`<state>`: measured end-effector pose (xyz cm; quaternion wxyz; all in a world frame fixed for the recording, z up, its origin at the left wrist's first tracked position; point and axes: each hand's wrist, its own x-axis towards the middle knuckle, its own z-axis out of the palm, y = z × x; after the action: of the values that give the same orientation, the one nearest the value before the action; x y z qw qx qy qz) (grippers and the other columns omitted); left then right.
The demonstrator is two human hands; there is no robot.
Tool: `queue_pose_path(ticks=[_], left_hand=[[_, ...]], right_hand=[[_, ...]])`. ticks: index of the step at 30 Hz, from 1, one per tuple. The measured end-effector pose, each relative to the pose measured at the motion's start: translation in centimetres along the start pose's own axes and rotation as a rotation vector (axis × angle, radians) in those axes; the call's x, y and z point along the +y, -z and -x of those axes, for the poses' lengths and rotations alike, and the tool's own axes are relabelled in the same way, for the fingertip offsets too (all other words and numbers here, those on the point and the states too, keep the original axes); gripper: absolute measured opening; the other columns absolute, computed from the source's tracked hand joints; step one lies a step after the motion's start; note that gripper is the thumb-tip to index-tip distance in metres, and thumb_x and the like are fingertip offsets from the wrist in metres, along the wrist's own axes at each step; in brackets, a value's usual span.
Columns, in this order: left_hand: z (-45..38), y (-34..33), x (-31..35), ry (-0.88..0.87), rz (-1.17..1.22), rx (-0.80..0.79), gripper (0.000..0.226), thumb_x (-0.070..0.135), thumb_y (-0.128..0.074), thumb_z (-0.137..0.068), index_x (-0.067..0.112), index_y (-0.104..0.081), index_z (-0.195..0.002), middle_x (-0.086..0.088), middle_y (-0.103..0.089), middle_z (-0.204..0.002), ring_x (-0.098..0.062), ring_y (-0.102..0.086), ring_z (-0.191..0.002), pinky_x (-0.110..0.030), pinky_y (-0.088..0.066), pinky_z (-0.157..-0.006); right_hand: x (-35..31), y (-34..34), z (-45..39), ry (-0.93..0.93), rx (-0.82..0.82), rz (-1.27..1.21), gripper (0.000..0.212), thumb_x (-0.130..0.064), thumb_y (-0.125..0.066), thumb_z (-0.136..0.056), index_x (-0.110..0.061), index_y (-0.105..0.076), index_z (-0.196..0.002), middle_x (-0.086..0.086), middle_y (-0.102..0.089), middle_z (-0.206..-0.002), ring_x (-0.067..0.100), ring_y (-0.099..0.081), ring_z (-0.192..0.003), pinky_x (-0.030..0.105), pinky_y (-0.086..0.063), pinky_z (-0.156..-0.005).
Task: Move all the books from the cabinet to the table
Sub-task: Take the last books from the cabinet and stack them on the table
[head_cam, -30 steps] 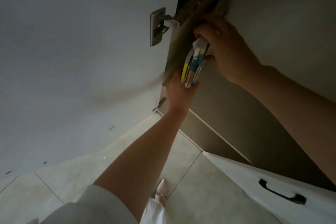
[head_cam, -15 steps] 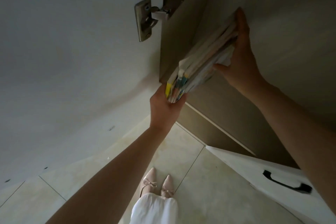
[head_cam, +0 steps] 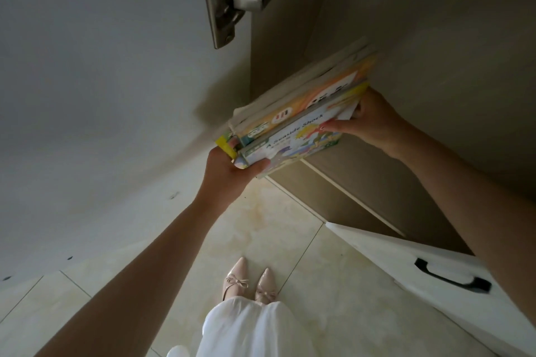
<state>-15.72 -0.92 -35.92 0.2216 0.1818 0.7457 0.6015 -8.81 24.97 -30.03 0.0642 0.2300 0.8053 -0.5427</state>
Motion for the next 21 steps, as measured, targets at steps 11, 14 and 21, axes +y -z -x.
queue_pose_path(ticks=[11, 14, 21], left_hand=[[-0.8, -0.3, -0.9, 0.073, 0.181, 0.052, 0.057, -0.008, -0.077, -0.073, 0.01, -0.056, -0.123, 0.002, -0.067, -0.119, -0.013, -0.065, -0.112, -0.03, -0.058, -0.082], [-1.1, -0.1, -1.1, 0.088, 0.225, -0.021, 0.059, -0.005, -0.074, -0.072, 0.005, -0.052, -0.127, -0.008, -0.065, -0.125, -0.019, -0.063, -0.117, -0.033, -0.057, -0.085], [2.4, 0.8, 0.3, 0.213, 0.386, -0.07, 0.061, 0.0, -0.078, -0.069, 0.018, -0.055, -0.123, -0.006, -0.066, -0.127, -0.023, -0.063, -0.117, -0.047, -0.056, -0.089]], right_hand=[[1.4, -3.0, -1.1, -0.006, 0.067, -0.093, 0.081, 0.005, -0.078, -0.07, -0.014, -0.035, -0.137, 0.009, -0.056, -0.127, 0.017, -0.057, -0.116, 0.037, -0.053, -0.095], [0.6, -2.7, -1.6, -0.032, 0.068, -0.061, 0.071, 0.001, -0.08, -0.07, -0.015, -0.044, -0.129, 0.006, -0.061, -0.12, 0.01, -0.06, -0.108, 0.024, -0.055, -0.085], [-0.8, -2.9, 3.6, -0.052, 0.052, -0.105, 0.061, 0.009, -0.075, -0.071, -0.018, -0.048, -0.118, 0.001, -0.064, -0.102, -0.001, -0.066, -0.088, 0.017, -0.055, -0.069]])
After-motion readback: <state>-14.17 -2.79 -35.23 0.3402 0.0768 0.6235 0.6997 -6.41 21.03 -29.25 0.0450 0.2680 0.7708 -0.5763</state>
